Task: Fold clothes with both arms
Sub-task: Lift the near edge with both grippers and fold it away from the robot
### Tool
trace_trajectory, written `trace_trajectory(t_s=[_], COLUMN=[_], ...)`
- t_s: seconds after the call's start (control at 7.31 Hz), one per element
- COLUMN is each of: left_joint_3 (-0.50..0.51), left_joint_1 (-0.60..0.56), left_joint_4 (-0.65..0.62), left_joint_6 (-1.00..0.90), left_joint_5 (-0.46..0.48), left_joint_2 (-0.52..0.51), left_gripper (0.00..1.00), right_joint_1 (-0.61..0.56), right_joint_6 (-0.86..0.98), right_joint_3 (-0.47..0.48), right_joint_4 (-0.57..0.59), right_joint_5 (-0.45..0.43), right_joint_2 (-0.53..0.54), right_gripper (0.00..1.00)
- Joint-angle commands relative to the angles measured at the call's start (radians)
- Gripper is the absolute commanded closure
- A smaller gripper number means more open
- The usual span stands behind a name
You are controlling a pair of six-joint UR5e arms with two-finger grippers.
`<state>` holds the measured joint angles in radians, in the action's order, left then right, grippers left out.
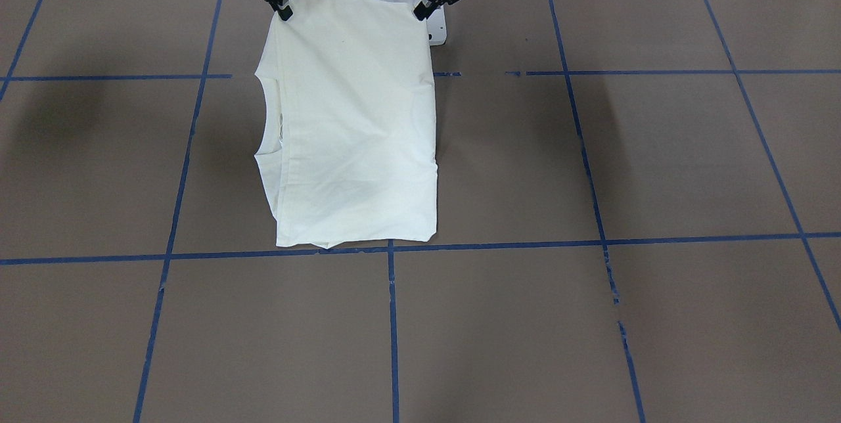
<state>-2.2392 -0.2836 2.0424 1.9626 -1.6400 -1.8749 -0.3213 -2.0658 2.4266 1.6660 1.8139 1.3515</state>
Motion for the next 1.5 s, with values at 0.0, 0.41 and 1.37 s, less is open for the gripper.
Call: trace_trajectory(t_s=[0.0,0.41,1.37], left_joint_3=[-0.001,0.215,0.689], left_joint_1=[0.000,-0.121,-0.271], left_joint_4=[-0.057,-0.067,0.185], left_joint_6=[0.011,-0.046,-0.294], left_joint_5=[-0.030,-0.029,-0.027], left_joint_2=[-0.013,-0.151,-0.312], left_gripper=[1.00,1.00,1.00], right_joint_1=[0.007,-0.206,-0.363], right_joint_6=[-0.011,0.117,0.246], right_joint_3=[0.013,-0.264,-0.804], right_joint_4=[0.020,0.008,-0.298], right_joint_5=[0.012,0.060,0.148], right_joint_2=[0.000,-0.168,-0.317], right_gripper=[1.00,1.00,1.00])
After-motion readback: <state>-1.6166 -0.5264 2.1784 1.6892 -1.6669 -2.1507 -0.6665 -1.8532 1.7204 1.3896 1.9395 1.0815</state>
